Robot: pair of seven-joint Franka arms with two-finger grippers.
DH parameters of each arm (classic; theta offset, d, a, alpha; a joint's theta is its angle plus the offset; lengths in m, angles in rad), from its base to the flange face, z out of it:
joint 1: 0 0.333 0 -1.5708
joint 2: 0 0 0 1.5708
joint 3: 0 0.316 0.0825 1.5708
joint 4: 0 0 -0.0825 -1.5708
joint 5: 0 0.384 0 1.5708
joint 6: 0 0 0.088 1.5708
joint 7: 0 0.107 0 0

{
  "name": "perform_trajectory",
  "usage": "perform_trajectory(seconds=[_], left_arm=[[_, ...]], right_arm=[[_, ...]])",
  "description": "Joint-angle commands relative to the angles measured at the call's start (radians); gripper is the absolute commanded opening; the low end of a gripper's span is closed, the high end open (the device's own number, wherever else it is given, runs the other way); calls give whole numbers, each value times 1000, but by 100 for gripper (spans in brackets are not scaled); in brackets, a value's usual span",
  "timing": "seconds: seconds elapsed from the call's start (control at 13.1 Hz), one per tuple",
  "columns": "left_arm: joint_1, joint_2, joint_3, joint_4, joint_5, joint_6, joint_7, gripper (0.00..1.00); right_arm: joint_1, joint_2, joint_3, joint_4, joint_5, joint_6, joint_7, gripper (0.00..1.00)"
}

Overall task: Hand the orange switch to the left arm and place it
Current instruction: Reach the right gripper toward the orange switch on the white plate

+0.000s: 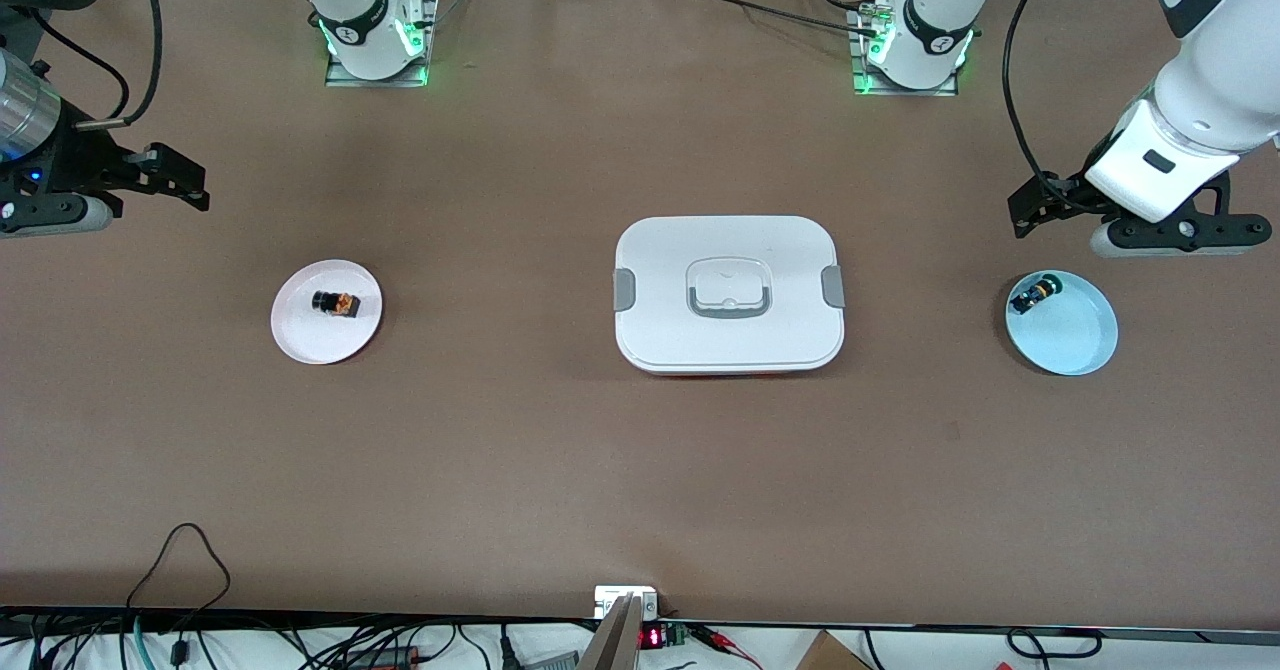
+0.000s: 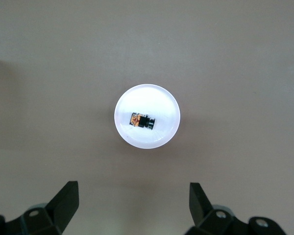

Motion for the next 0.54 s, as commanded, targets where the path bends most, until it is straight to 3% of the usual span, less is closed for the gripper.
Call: perform_trajectory(seconds=[0.0,0.46], left_arm=[[2,13,3,31,-14,-25,4,100],[6,14,5,31,-14,-25,4,100]], right_arm=[[-5,-15,-1,7,14,-37,2,100],[1,-4,1,14,4,-37,4,100]])
